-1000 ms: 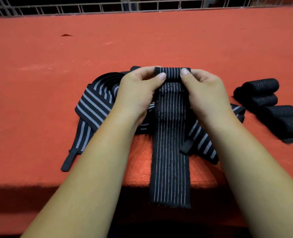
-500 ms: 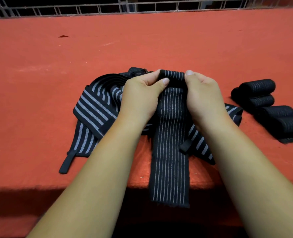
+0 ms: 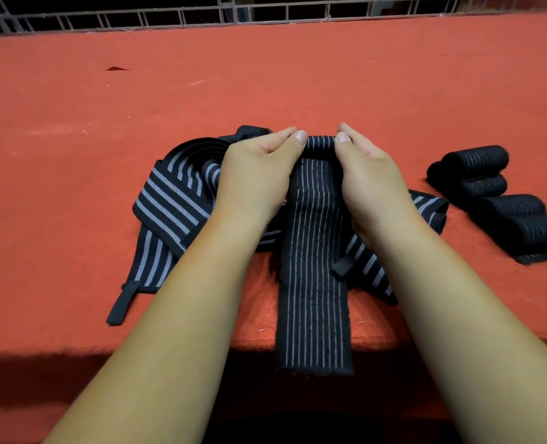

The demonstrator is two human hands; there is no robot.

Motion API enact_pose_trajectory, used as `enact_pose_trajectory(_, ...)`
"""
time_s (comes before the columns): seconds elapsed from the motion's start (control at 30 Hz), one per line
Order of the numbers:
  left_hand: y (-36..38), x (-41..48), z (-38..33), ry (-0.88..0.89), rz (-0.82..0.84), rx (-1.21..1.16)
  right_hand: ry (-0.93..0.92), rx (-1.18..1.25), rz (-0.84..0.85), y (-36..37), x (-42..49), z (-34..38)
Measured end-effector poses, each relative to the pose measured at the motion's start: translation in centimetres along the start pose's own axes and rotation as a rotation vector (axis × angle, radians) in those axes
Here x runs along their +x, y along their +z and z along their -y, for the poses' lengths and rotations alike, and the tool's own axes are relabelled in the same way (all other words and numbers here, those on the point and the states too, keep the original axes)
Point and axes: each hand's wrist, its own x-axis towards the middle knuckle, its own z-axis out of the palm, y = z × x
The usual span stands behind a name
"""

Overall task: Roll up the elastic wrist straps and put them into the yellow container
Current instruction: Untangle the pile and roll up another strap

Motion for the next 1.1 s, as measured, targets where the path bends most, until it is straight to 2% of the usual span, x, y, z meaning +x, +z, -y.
enact_pose_trajectory(0.07, -0.1, 0.1, 0.0, 0.025, -0.016, 0.023, 0.033, 0.014, 0.023, 0.1, -0.1, -0.1)
enact_pose_trajectory(0.27, -0.3, 0.1, 0.2, 0.012, 0.05, 0.023, 0.098, -0.142, 0.067, -0.1, 0.5, 0.1)
enact_pose_trajectory(0.57, -0.6, 0.0, 0.3, 0.046, 0.113, -0.031, 0.129, 0.0, 0.055, 0.1, 0.8, -0.4)
enact_pose_trajectory(0.73, -0.7, -0.5, 0.0, 0.059, 0.149, -0.062, 0.174, -0.077, 0.089, -0.2, 1.2, -0.7)
enact_pose_trajectory(0.97, -0.6, -0.4, -0.1, -0.054, 0.165, -0.126, 0.131, 0.127, -0.007, 0.2, 1.4, -0.5)
enact_pose_trajectory(1.1, -0.4, -0.4, -0.5, -0.073, 0.155, -0.032, 0.096, 0.195, -0.038, 0.2, 1.3, -0.2)
